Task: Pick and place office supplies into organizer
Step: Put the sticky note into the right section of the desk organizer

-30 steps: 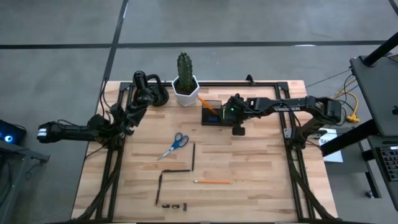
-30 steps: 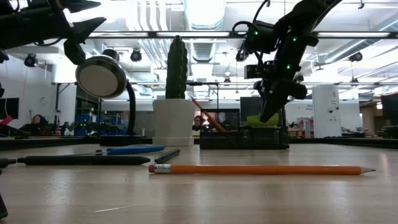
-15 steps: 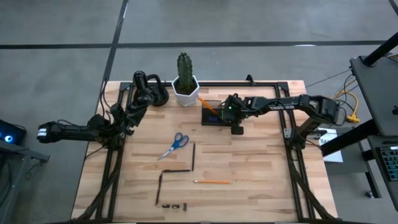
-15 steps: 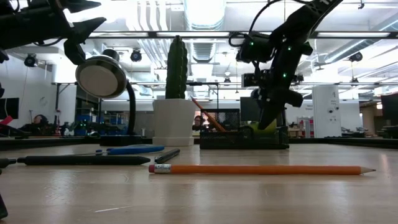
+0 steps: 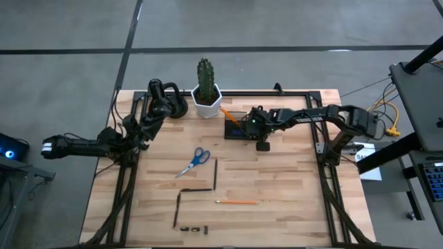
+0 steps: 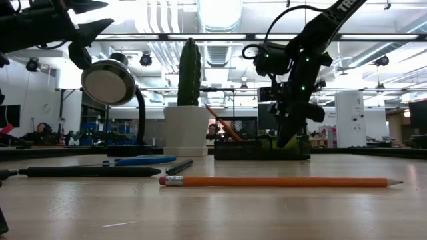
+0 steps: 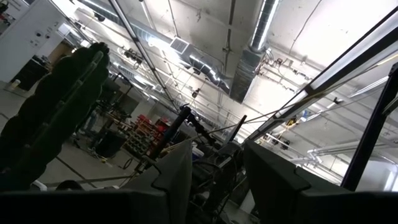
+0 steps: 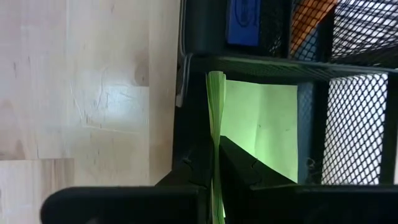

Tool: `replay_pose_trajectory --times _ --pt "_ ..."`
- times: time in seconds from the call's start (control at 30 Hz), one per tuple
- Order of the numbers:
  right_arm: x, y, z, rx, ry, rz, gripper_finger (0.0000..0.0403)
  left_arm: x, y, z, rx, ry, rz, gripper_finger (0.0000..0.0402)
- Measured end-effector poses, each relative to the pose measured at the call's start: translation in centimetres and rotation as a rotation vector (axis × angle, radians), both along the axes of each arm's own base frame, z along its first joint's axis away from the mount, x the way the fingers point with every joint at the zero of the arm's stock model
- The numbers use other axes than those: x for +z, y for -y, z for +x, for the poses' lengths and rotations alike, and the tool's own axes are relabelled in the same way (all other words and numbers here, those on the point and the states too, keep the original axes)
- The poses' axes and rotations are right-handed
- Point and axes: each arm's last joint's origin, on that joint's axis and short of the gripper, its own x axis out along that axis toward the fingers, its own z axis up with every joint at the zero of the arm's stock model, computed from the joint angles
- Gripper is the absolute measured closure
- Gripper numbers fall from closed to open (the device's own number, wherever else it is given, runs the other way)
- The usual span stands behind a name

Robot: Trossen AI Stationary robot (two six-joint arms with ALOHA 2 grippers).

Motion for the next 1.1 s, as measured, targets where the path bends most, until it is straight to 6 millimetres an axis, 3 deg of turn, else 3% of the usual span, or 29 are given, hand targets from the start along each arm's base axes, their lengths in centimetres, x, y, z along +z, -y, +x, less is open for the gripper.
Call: replay_pose_trajectory --times 0.53,1.1 --pt "-1.3 0.1 0.2 -0.006 -0.041 0.016 0.0394 0.0 0.0 0.0 0.000 0.000 0.000 0.0272" --pt "-1.4 0.1 0.3 -0.010 -0.042 0.015 0.0394 0.0 0.0 0.0 0.000 0.001 0.000 0.0272"
